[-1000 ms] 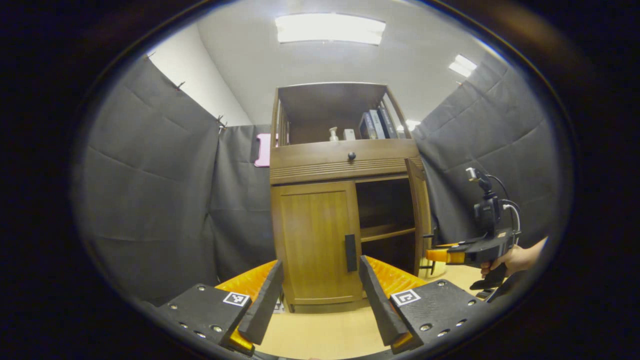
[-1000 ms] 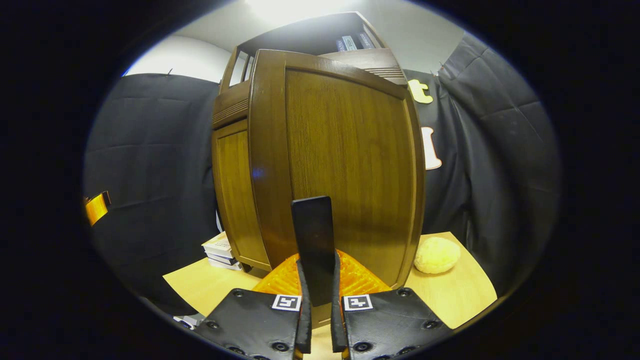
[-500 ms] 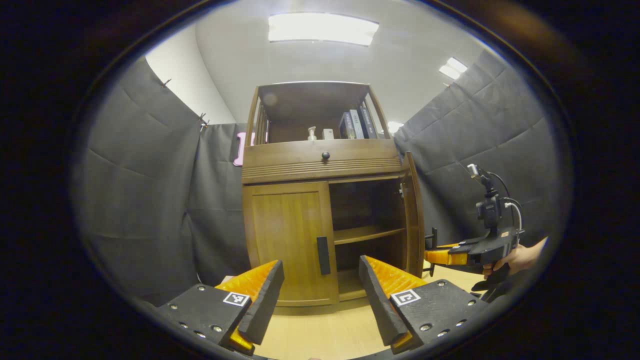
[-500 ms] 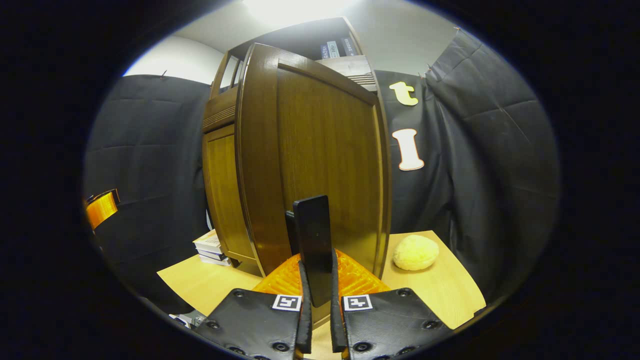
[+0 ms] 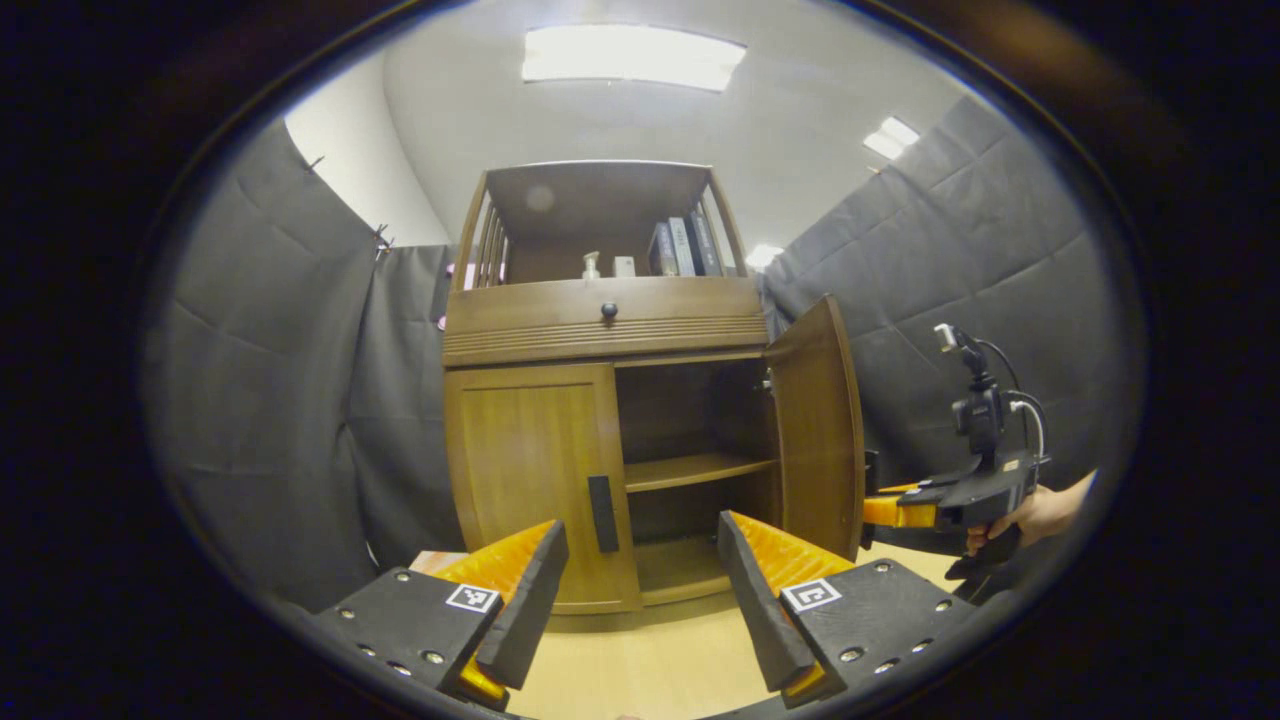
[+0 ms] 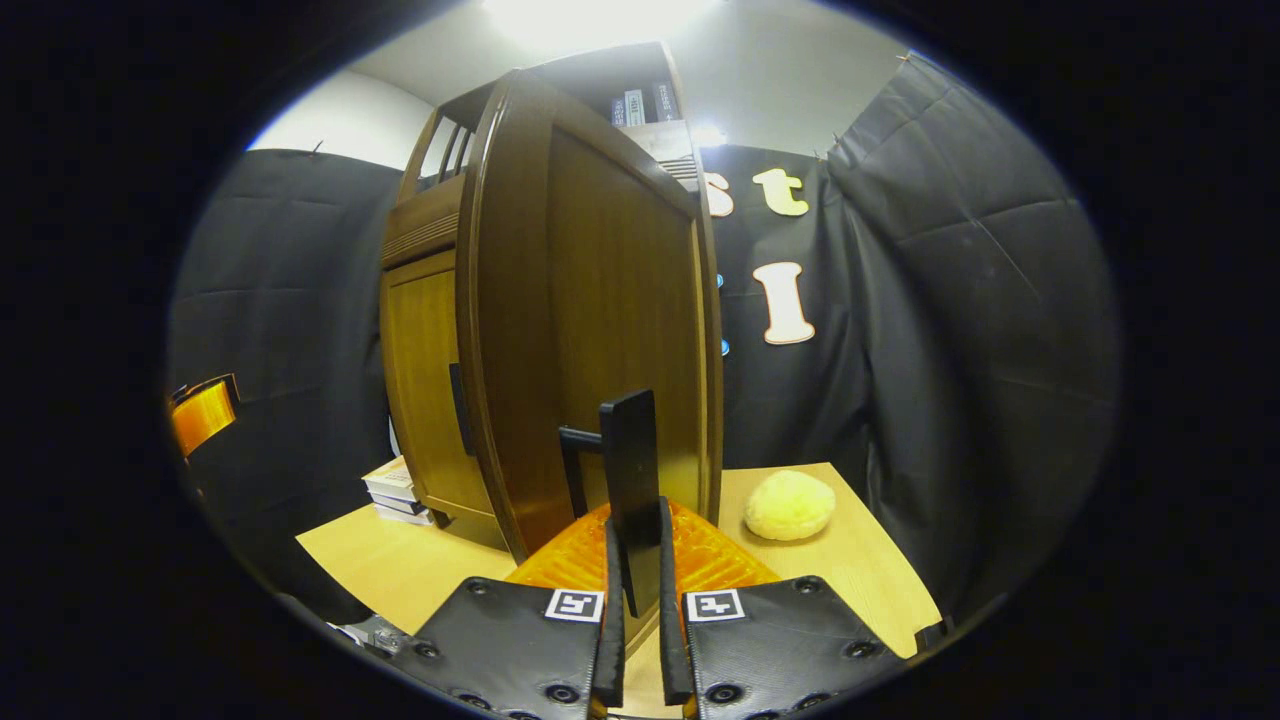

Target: Open the right door of the double-door shoe cabinet with the right hand, and open the left door with the left hand.

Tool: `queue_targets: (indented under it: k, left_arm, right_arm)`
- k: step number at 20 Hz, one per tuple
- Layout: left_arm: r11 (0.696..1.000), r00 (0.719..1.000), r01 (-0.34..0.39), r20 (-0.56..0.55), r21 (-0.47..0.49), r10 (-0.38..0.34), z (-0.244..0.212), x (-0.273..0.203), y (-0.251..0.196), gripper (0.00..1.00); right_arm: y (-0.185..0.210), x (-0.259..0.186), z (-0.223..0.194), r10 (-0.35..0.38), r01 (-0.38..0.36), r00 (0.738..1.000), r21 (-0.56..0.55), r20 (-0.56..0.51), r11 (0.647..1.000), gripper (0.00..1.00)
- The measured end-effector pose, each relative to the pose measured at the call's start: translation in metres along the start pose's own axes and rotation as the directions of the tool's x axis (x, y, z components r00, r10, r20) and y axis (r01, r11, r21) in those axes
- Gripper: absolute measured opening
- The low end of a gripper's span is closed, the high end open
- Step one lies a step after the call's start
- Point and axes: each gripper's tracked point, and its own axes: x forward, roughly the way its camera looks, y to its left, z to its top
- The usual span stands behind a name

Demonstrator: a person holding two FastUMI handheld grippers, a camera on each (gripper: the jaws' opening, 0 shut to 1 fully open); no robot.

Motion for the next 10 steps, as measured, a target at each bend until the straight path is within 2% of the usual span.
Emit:
queue_targets:
  k: [5,6,10]
  left_arm:
    - [1.000,1.000,0.003,-0.005,0.011,-0.003,0.001,0.002,-0.002,0.87]
    - [1.000,1.000,0.002,-0.006,0.011,-0.002,0.002,0.002,-0.003,0.87]
    - [1.000,1.000,0.005,-0.015,0.011,-0.005,0.001,0.002,-0.005,0.87]
  right_arm:
    - [-0.028,-0.005,0.001,-0.021,0.021,1.000,0.044,0.001,0.999,0.12]
    - [-0.034,-0.005,0.001,-0.024,0.024,1.000,0.054,0.001,0.998,0.16]
    - [-0.054,-0.007,0.001,-0.047,0.047,0.999,0.061,0.000,0.997,0.15]
